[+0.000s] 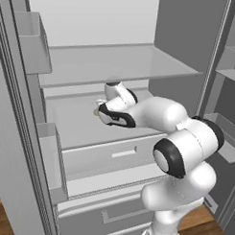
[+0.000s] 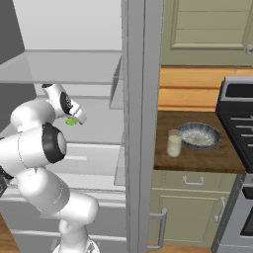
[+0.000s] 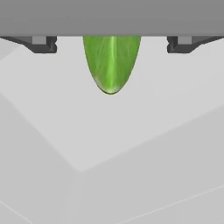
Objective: Grab a lemon wedge from the fridge and one ice cube from the ice bowl, and put them in the glass of lemonade.
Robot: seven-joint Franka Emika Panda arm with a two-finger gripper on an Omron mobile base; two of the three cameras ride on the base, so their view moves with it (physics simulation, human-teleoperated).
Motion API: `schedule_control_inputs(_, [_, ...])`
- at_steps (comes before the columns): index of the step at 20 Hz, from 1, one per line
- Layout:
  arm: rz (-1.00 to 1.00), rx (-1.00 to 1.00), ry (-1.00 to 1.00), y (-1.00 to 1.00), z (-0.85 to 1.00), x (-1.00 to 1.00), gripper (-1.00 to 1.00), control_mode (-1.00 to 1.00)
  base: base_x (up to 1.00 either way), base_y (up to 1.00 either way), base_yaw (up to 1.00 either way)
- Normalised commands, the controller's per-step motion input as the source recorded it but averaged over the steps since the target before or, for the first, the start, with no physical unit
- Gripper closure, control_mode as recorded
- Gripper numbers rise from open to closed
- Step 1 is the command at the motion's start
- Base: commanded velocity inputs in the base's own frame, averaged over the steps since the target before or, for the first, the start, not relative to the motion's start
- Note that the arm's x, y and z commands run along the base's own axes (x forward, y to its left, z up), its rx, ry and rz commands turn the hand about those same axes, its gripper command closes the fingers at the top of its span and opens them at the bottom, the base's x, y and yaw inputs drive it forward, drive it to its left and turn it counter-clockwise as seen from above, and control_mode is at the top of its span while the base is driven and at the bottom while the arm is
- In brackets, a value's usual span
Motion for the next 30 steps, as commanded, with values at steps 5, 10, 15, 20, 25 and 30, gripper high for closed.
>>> schedule_control_inputs(5, [0.00,0.00,0.00,0.01,-0.30,0.00,-1.00,-1.00,0.00,0.00,0.00])
schedule_control_inputs(10, [0.00,0.00,0.00,0.00,-0.30,-0.03,-1.00,-1.00,0.00,0.00,0.00])
schedule_control_inputs(15, [0.00,0.00,0.00,0.00,-0.13,-0.22,-1.00,-1.00,0.00,0.00,0.00])
schedule_control_inputs(20, [0.00,0.00,0.01,0.00,-0.13,0.00,-1.00,-1.00,0.00,0.00,0.00])
schedule_control_inputs(25, [0.00,0.00,0.06,0.00,-0.15,0.00,1.00,-1.00,0.00,0.00,0.00])
schedule_control_inputs(30, [0.00,0.00,0.13,0.00,-0.07,0.00,1.00,-1.00,0.00,0.00,0.00])
